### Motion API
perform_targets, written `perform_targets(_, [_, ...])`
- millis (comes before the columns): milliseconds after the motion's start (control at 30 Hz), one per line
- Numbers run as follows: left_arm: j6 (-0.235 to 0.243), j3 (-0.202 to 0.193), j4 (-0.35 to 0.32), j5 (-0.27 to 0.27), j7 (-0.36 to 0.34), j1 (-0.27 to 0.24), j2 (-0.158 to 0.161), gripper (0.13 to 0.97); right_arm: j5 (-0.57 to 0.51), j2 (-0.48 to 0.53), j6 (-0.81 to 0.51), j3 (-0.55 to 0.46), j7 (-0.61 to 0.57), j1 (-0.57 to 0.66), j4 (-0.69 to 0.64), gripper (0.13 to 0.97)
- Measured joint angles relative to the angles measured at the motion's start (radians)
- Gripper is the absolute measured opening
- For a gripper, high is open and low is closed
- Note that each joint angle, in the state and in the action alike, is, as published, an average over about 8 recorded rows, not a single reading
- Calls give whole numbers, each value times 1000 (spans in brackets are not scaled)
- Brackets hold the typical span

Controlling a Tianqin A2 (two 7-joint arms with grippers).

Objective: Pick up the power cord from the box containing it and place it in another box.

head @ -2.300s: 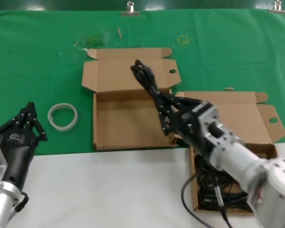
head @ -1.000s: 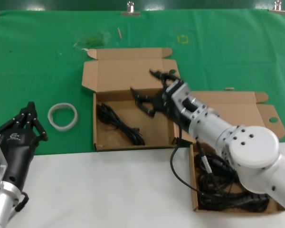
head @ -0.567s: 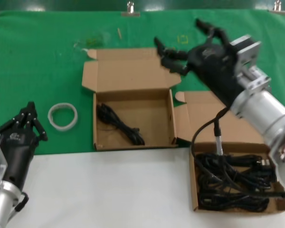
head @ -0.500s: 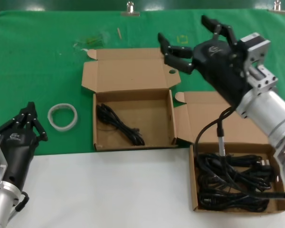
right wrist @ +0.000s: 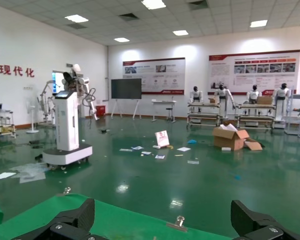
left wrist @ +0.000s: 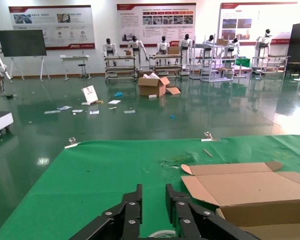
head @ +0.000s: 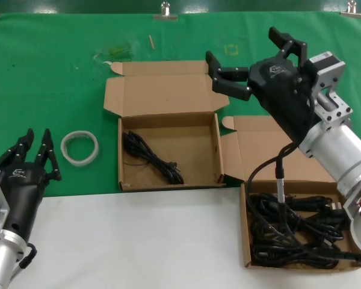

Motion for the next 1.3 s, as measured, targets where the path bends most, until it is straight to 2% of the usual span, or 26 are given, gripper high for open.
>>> perform_targets(167, [0, 0, 0, 0, 0, 0, 0, 283, -29, -23, -9, 48, -2, -41, -1, 951])
perform_targets(267, [0, 0, 0, 0, 0, 0, 0, 330, -47, -37, -15, 78, -3, -66, -1, 951])
perform_targets(400, [0, 0, 0, 0, 0, 0, 0, 330, -71, -56, -23, 117, -5, -99, -1, 956])
perform_targets(667, [0, 0, 0, 0, 0, 0, 0, 522, -118, -94, -38, 195, -8, -165, -3, 966])
perform_targets(700, [0, 0, 0, 0, 0, 0, 0, 522, -124, -99, -40, 205, -9, -174, -3, 966])
perform_targets(967, [0, 0, 0, 0, 0, 0, 0, 731, -172, -136, -55, 283, -12, -240, -4, 966])
perform_targets(1300, [0, 0, 0, 0, 0, 0, 0, 874, -231, -184, -74, 382, -16, -324, -5, 966])
